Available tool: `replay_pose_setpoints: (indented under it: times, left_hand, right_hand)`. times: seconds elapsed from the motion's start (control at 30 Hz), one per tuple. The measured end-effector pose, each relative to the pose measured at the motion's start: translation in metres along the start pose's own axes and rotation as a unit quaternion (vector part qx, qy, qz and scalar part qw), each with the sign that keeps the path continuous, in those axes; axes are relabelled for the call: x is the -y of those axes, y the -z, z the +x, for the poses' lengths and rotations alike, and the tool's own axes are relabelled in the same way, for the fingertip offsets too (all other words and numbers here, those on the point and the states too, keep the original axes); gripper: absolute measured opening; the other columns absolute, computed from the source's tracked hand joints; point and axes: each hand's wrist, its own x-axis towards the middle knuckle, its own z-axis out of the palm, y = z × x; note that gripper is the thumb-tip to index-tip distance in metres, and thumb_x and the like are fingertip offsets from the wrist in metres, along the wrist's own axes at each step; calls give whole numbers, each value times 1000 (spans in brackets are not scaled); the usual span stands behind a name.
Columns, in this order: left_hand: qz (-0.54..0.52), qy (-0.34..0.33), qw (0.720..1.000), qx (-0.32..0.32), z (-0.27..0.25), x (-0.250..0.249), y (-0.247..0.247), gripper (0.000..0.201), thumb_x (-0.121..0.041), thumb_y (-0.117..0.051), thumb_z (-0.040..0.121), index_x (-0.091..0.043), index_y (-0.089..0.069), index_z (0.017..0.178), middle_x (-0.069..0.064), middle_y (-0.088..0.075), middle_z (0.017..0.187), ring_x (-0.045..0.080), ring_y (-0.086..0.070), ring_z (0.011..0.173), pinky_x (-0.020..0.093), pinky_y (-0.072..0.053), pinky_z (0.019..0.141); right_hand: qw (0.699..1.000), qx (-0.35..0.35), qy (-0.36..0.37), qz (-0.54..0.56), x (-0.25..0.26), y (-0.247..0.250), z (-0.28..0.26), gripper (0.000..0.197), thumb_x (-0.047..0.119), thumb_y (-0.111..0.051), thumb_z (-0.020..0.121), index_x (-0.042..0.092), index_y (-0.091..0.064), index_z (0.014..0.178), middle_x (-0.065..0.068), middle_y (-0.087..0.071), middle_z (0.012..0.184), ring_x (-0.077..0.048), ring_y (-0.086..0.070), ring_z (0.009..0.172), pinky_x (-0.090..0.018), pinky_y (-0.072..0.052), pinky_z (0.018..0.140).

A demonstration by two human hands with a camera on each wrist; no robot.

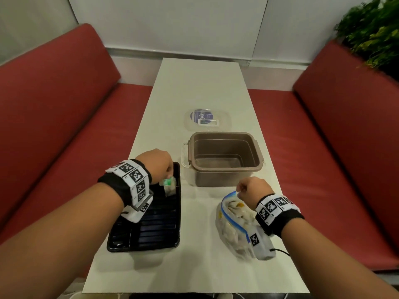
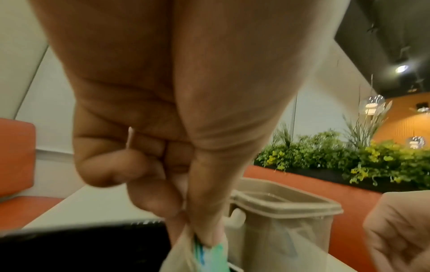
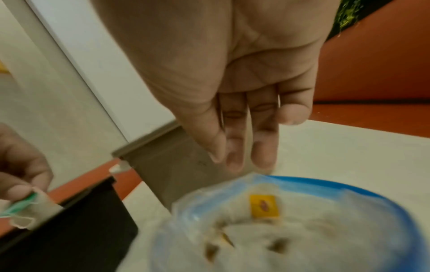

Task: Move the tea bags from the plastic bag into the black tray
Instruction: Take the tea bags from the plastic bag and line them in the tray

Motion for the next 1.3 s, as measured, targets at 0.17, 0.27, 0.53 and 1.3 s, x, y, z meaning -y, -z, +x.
replay_pose_setpoints:
  times: [0.17,0.27,0.53,1.3]
  left_hand:
    - [65,15,991,116,21,-4,-25,20,-18,-61,91,-16,-76,104,-2,-72,103,17,-66,99,25,-50,83]
    - [73,21,983,168,35,-5,-39,22,-19,-61,92,-16,-76,108,-4,-71,110,18,-65,105,25,-48,84]
    - [73,54,994,60,57,10,-61,11,-18,-64,85,-10,-72,86,8,-72,90,24,-60,72,29,-48,66]
    - [-54,14,997,-61,20,-6,2,22,-40,-68,84,-18,-73,84,-2,-70,83,17,-65,79,29,-53,73]
  right_hand:
    - [992,95,-41,-72,-19,-24,0,22,18,-70,79,23,-76,100,-1,-73,101,-21,-68,92,-29,-56,82]
    - [989,123,-27,-73,-18,-34,0,27,19,-73,76,24,-75,103,0,-73,104,-20,-68,94,-31,-57,86]
    - [989,131,-52,-47,-13,-45,2,27,43,-67,79,18,-76,87,3,-75,81,-16,-70,78,-29,-59,76]
    - [974,45,83,204,14,25,1,18,16,-51,96,15,-64,83,-11,-70,83,-20,-66,70,-35,-55,72]
